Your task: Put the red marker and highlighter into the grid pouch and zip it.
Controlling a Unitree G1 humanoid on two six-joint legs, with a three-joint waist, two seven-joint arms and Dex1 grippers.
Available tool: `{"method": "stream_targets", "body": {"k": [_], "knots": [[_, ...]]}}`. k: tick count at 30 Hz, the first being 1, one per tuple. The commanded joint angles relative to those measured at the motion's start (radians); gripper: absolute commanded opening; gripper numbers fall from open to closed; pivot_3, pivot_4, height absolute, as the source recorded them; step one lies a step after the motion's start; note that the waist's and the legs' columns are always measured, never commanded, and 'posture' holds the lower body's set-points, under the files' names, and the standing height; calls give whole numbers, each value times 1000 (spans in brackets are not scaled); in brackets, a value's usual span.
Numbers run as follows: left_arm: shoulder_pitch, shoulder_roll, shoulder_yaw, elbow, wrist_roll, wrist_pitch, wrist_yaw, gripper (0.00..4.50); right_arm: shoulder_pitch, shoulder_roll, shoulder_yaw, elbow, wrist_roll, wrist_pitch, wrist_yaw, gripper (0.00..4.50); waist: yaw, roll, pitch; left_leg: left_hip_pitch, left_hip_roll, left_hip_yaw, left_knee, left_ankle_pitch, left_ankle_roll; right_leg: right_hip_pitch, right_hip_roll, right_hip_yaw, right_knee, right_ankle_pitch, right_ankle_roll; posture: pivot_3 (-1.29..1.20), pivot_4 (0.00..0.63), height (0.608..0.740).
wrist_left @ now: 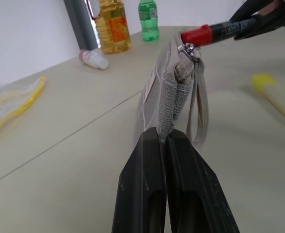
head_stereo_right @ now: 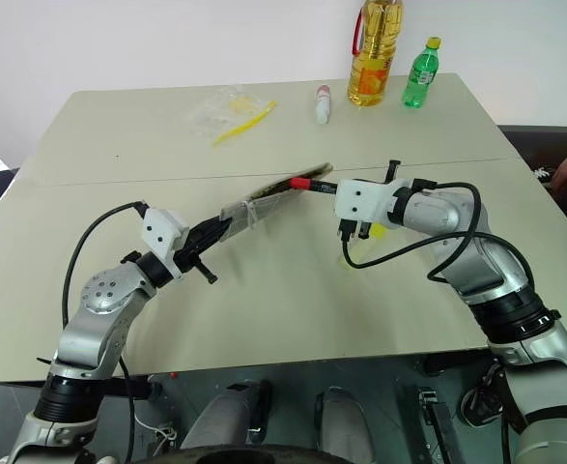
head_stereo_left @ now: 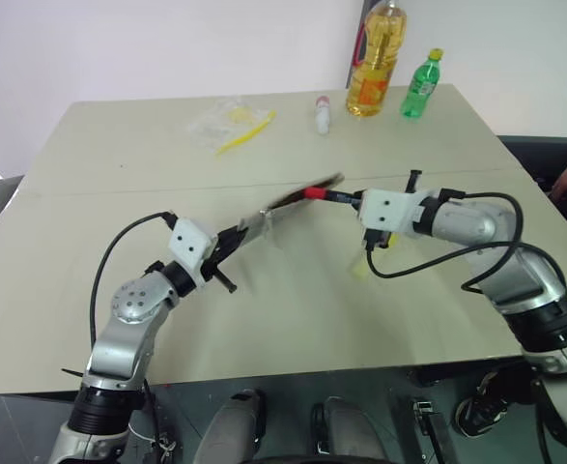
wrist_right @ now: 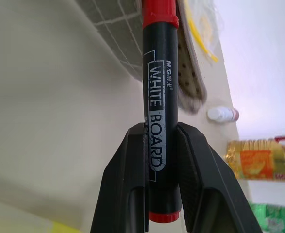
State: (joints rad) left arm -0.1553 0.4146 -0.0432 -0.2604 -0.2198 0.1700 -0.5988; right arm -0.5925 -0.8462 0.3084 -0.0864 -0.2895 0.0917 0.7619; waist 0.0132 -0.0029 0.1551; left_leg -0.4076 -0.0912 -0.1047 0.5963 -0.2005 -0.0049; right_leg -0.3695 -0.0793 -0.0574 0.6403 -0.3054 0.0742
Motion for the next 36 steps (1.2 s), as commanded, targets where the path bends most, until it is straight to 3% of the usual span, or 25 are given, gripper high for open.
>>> {"method": "stream_targets", "body": {"k": [1, 7, 15, 21, 22, 24, 27, 31, 35, 36], "knots": [[2, 21, -21, -46, 19, -23, -25, 0, -7, -16, 2, -1, -53, -79, 7, 277, 0, 0, 0, 0, 0, 0, 0, 0, 0, 0, 0, 0, 0, 0, 0, 0, 150, 740], [-2, 112, -108, -34, 101, -94, -126, 0, -14, -24, 61, -12, -134, -268, 57, 277, 0, 0, 0, 0, 0, 0, 0, 0, 0, 0, 0, 0, 0, 0, 0, 0, 150, 740], [-31, 108, -121, -22, 96, -110, -153, 0, -26, 59, 48, -52, -111, -266, 104, 277, 1, 0, 0, 0, 0, 0, 0, 0, 0, 0, 0, 0, -1, 0, 0, 0, 150, 740], [-24, 71, -83, -1, 72, -97, -113, 0, -13, 63, -46, -72, 3, -188, 146, 3253, 0, 0, 0, 0, 0, 0, 0, 0, 0, 1, 0, 0, -1, 0, 0, 0, 150, 740], [-24, 61, -75, 3, 66, -93, -102, 0, -8, 66, -68, -82, 43, -153, 163, 3253, 0, 0, 0, 0, 0, 0, 0, 0, 0, 1, 0, 0, -1, 0, 0, 0, 150, 740], [-32, 34, -55, 15, 57, -83, -68, 0, 4, 67, -131, -101, 148, -34, 207, 3253, 0, 0, 0, 0, 0, 0, 0, 0, 0, 1, 0, 0, -1, 0, 0, 0, 150, 740], [-54, -17, -25, 69, 93, -98, 25, 0, 11, 88, -275, -125, 342, 359, 231, 3253, 4, 0, 0, 0, 0, -1, 1, 0, 0, 2, 0, 0, -1, 0, 0, 0, 150, 740], [-69, -58, -23, 118, 138, -136, 102, 0, 0, 136, -333, -44, 355, 645, 98, 3253, 0, -1, -1, 0, 0, -1, 2, 0, 0, 2, 0, 0, -1, 1, -1, 0, 150, 740], [-78, -87, -36, 138, 154, -146, 134, 0, -7, 243, -387, -56, 384, 1048, -51, 4453, 0, -1, -1, 0, 0, -1, 1, 0, 0, 1, 0, 0, 1, 1, -1, 0, 150, 740], [-81, -92, -40, 141, 157, -146, 136, 0, -22, 289, -419, -62, 374, 1172, -106, 4453, 0, -1, -1, -1, 0, -1, 1, 0, 0, -1, 0, 0, 2, 1, -1, 0, 150, 740]]}}
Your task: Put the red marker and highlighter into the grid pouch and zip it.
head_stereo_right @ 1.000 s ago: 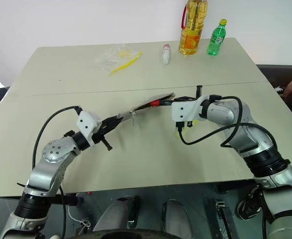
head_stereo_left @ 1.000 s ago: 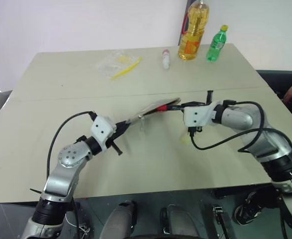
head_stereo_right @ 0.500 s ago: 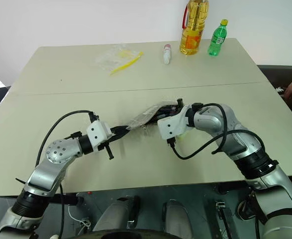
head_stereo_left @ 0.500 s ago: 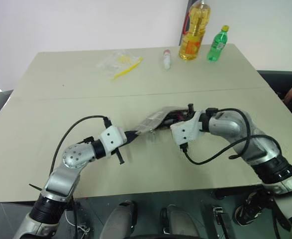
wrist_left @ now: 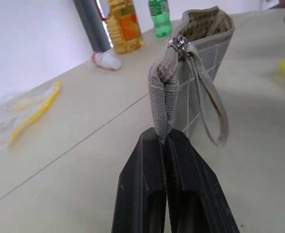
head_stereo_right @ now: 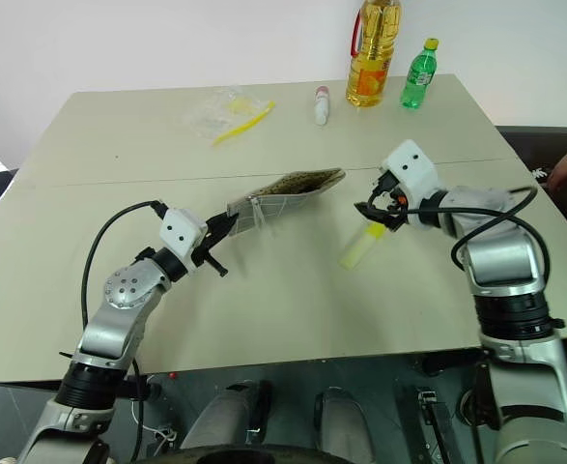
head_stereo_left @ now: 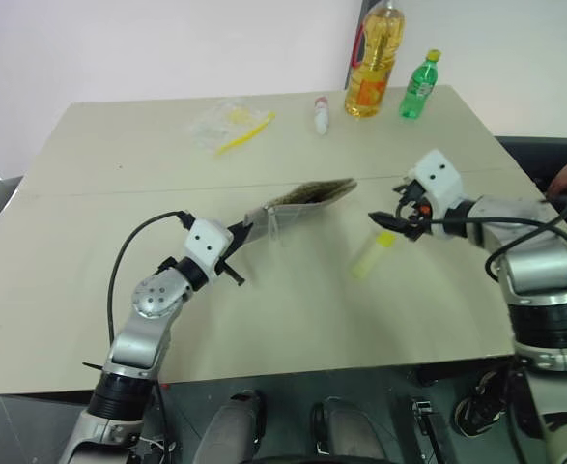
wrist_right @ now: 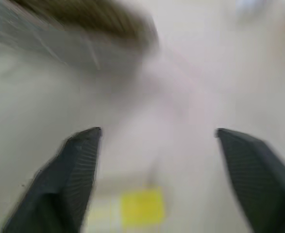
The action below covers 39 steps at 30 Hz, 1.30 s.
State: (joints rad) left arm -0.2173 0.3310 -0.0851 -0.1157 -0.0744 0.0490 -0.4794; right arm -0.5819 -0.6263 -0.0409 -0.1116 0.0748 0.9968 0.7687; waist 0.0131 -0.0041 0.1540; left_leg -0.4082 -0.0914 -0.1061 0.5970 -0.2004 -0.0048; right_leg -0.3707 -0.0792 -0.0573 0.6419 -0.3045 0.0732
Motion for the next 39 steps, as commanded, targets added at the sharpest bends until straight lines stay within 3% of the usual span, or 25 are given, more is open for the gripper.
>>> {"method": "stream_targets", "body": {"k": [1, 6, 16, 19, 22, 27, 28, 32, 35, 39], "knots": [[-21, -12, 0, -4, 11, -24, 17, 0, -44, 106, -96, -46, 2, 369, -159, 4453, 1, 0, 0, 0, 0, 0, 0, 0, 0, 0, 0, 0, 2, 0, 0, 0, 150, 740], [-30, -24, -6, 6, 5, -29, 5, 0, -67, 248, -208, -91, -81, 606, -375, 4453, 1, 0, 0, 0, 0, 0, 0, 0, 0, -2, 0, 0, 4, 0, 0, 0, 150, 740], [-35, -33, -14, 10, -1, -34, -6, 0, -66, 507, -304, -132, -83, 618, -584, 4453, -8, 1, -1, 1, 0, 0, 0, 1, -1, -2, 1, 1, 6, 0, 0, 0, 150, 740], [-37, -36, -13, 7, -4, -32, -6, 0, -63, 542, -309, -125, -98, 618, -635, 4453, -7, 1, -1, 2, -1, 0, 0, 1, -2, -2, 1, 1, 7, 0, 0, 0, 150, 740], [-33, -37, -13, 1, -6, -32, -6, 0, -51, 523, -267, -129, -91, 618, -652, 3603, -6, 1, -1, 2, -1, 0, 0, 1, -2, -2, 1, 1, 7, 0, -1, 0, 150, 740], [-32, -37, -9, -3, -9, -31, -5, 0, -42, 506, -226, -140, -68, 618, -661, 1168, -7, 1, -2, 2, 0, 0, 0, 1, -2, -2, 1, 1, 6, 0, -1, 0, 150, 740], [-33, -36, -7, -2, -9, -31, -5, 0, -48, 502, -219, -143, -64, 618, -663, 861, -7, 1, -2, 2, -1, 0, 0, 1, -2, -2, 1, 1, 6, 0, -1, 0, 150, 740], [-33, -32, -2, 0, -10, -35, -7, 0, -87, 403, -132, -178, 1, 592, -593, 861, -7, 1, -2, 2, -1, 0, 0, 1, -2, -2, 1, 1, 6, 0, -1, 0, 150, 740], [-36, -20, 10, -6, -24, -30, -20, 0, -92, 156, 78, -232, 16, 314, -406, 861, -6, 2, -1, 1, -1, 0, 0, 1, -2, -2, 1, 1, 6, 0, -1, 0, 150, 740], [-42, -1, 18, -18, -43, -22, -44, 0, -57, -105, 233, -242, -55, -86, -237, 861, -5, 1, -1, 1, -1, 0, -1, 1, -1, -1, 1, 1, 4, 0, 1, 0, 150, 740]]}}
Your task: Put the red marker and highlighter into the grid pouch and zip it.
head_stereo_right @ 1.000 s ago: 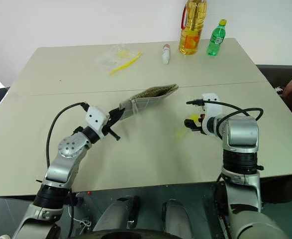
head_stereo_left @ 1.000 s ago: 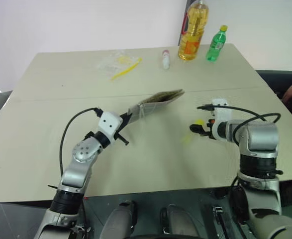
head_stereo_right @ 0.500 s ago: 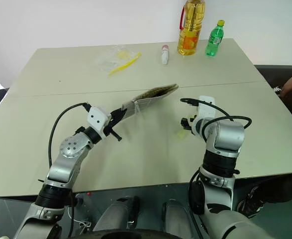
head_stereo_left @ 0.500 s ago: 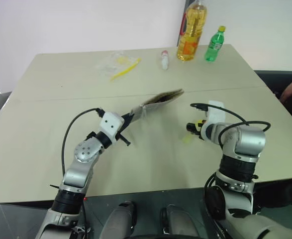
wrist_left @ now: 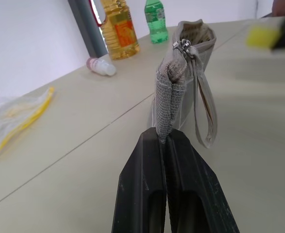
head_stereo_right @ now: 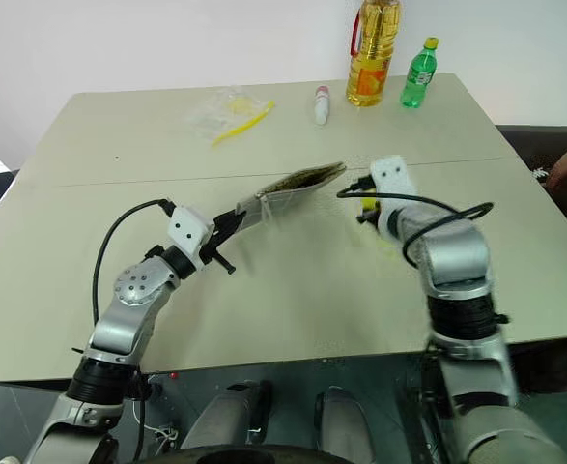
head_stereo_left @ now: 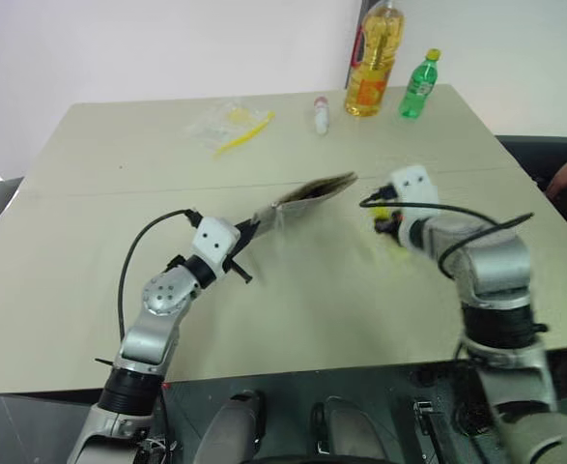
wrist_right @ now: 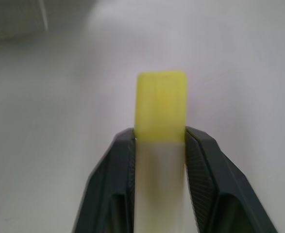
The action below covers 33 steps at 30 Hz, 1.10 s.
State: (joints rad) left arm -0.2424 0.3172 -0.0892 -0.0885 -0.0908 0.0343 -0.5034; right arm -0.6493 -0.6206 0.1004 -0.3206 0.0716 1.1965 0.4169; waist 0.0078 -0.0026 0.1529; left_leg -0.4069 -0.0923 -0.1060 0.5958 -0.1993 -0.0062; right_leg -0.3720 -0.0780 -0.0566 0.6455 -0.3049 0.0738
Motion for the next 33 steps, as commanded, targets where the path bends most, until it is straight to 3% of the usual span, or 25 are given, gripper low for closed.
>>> {"method": "stream_targets", "body": {"k": [1, 6, 10, 22, 33], "knots": [[-18, 18, 24, -49, -33, -5, -29, 0, 16, -165, 113, -22, -82, -402, 147, 861, 0, -1, 0, 0, 0, 0, 0, 0, 0, 0, 0, 0, 0, 0, 0, 0, 150, 740], [-19, 36, 12, -80, -69, 21, -80, 0, 20, -277, 163, 43, -178, -757, 226, 861, -3, -3, 2, 0, 0, 0, 0, 0, 0, 0, 0, 0, 0, 0, 1, 0, 150, 740], [-20, 42, 8, -99, -80, 39, -99, 0, 26, -290, 180, 84, -237, -901, 259, 861, 4, -4, 2, 0, 0, 0, 1, 0, 0, 1, 0, 0, 0, 0, 1, 0, 150, 740], [-15, 49, -7, -123, -75, 60, -109, 0, 37, -264, 158, 135, -319, -1067, 306, 861, 5, -4, 2, 0, 0, 0, 1, 0, 0, 0, -1, 0, -1, 0, 0, 0, 150, 740], [-13, 40, -3, -112, -82, 64, -101, 0, 74, -258, 92, 123, -297, -1148, 340, 861, 5, -4, 2, 0, 0, 0, 1, 0, 0, 1, -1, 0, -1, 0, 0, 0, 150, 740]]}}
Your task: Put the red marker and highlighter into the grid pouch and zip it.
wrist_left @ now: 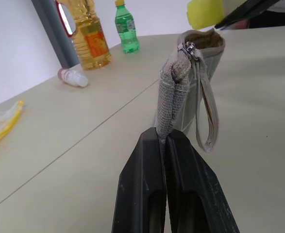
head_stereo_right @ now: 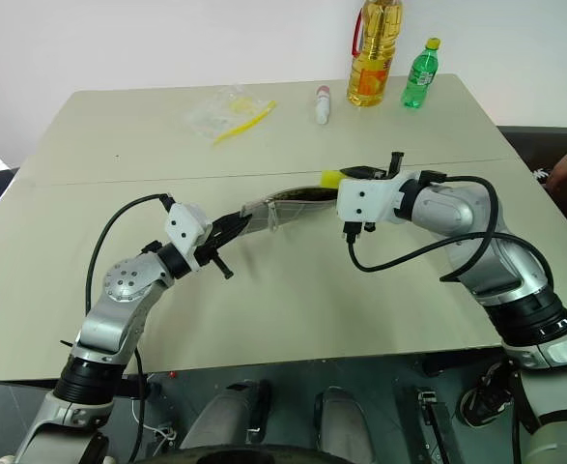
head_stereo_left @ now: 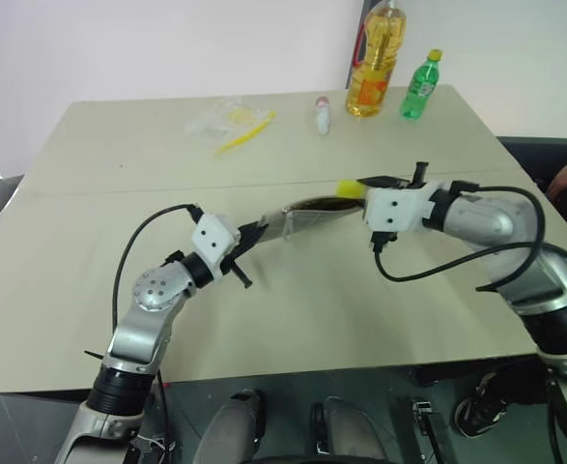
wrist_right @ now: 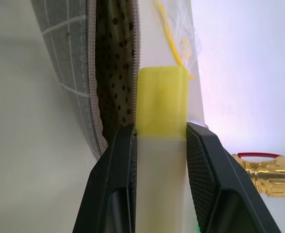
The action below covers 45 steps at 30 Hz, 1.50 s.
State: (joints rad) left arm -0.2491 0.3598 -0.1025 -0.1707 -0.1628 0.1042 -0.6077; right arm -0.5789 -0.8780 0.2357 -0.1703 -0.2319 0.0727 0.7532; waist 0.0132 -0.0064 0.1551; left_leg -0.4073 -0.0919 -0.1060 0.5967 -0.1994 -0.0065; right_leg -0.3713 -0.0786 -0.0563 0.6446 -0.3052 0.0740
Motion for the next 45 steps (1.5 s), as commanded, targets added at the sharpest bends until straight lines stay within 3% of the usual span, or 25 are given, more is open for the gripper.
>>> {"method": "stream_targets", "body": {"k": [1, 15, 21, 30, 32, 34, 37, 38, 45], "knots": [[-7, -3, 10, -28, -10, -6, 3, 0, 3, 5, -46, -27, 8, -24, 5, 861, 0, 0, 0, 0, 0, 0, 0, 0, 0, 0, 0, 0, 0, 0, 0, 0, 150, 740], [14, 8, -21, -83, -4, -4, -27, 0, 17, 22, 14, 0, -121, -97, 32, 861, 0, 0, 0, 0, 0, 0, 0, 0, 0, 0, 0, 0, 0, 0, 0, 0, 150, 740], [33, 65, -85, -99, 46, -31, -84, 0, 23, 13, 52, -8, -184, -196, 59, 861, 0, 0, 0, 0, 0, 0, 0, 0, 0, 0, 0, 0, 0, 0, 0, 0, 150, 740], [28, 73, -98, -100, 61, -40, -93, 0, 38, 66, 74, -66, -157, -240, 130, 861, 0, 0, 0, 0, 0, 0, 0, 0, 0, 0, 0, 0, 0, 0, 0, 0, 150, 740], [29, 74, -95, -99, 61, -42, -94, 0, 38, 72, 67, -63, -156, -240, 134, 1886, 0, 0, 0, 0, 0, 0, 0, 0, 0, 0, 0, 0, 0, 0, 0, 0, 150, 740], [31, 75, -92, -97, 61, -43, -94, 0, 40, 72, 61, -63, -155, -241, 139, 2598, 0, 0, 0, 0, 0, 0, 0, 0, 0, 0, 0, 0, 0, 0, 0, 0, 150, 740], [32, 77, -87, -93, 62, -44, -91, 0, 37, 73, 46, -61, -146, -239, 141, 4216, 0, 0, 0, 0, 0, 0, 0, 0, 0, 0, 0, 0, 0, 0, 0, 0, 150, 740], [31, 71, -76, -85, 58, -41, -82, 0, 34, 68, 32, -57, -127, -230, 149, 4462, 0, 0, 0, 0, 0, 0, 0, 0, 0, 0, 0, 0, 0, 0, 0, 0, 150, 740], [-11, -44, 19, -31, -35, 26, 25, 0, 13, 100, -172, -97, 210, 108, 231, 4462, 1, 0, 0, 1, 0, -1, 2, 0, 0, 2, 0, 0, 0, 0, 0, 0, 150, 740]]}}
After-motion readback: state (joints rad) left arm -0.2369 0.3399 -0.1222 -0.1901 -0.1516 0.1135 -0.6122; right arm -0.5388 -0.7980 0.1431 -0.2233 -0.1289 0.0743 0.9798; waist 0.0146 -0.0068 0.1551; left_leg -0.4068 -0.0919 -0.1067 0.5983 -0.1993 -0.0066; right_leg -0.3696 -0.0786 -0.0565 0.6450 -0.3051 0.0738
